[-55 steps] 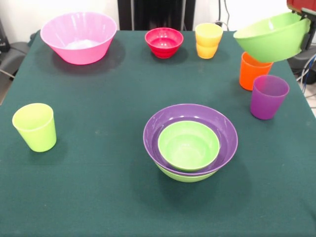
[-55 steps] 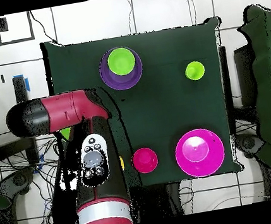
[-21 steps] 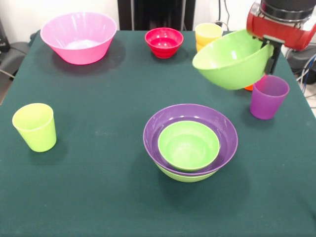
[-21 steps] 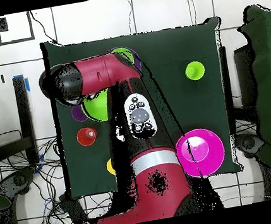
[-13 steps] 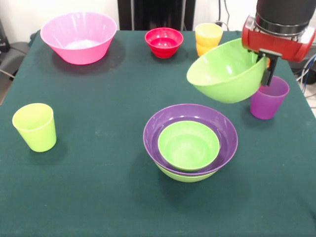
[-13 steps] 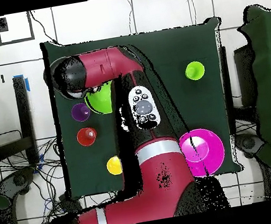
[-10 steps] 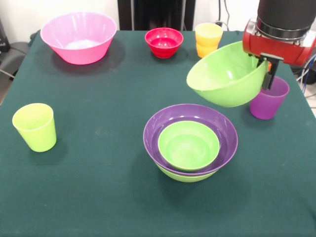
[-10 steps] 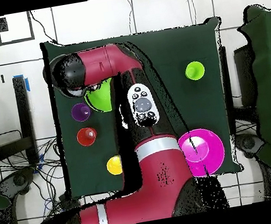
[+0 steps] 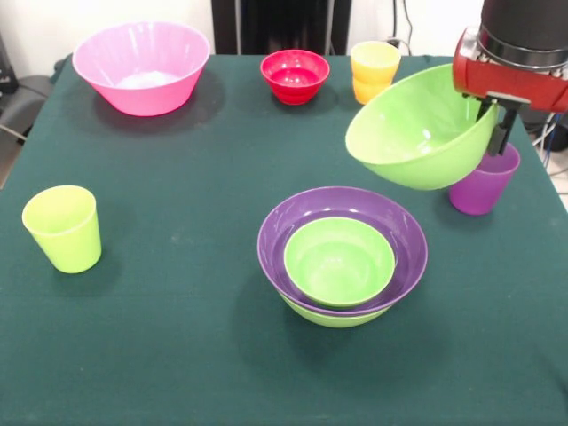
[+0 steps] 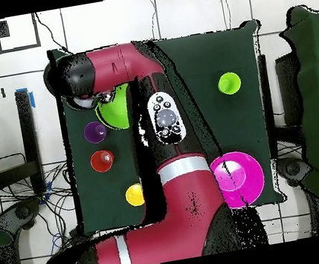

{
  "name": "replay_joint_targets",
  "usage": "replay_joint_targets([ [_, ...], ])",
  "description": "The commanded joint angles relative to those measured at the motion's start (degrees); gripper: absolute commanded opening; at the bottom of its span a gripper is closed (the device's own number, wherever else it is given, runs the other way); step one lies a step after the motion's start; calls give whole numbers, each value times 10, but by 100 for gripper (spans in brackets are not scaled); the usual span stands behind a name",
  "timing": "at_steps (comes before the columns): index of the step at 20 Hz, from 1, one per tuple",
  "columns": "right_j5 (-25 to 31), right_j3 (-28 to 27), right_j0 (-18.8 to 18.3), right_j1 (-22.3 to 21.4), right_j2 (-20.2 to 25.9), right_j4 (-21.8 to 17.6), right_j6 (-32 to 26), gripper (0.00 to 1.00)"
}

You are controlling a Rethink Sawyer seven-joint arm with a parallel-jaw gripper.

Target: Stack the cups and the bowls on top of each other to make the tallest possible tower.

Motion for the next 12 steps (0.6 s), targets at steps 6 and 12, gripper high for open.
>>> replay_joint_targets([
  [6, 116, -75, -27, -2, 54, -39, -193, 0],
  [12, 141, -117, -27, 15, 58, -45, -211, 0],
])
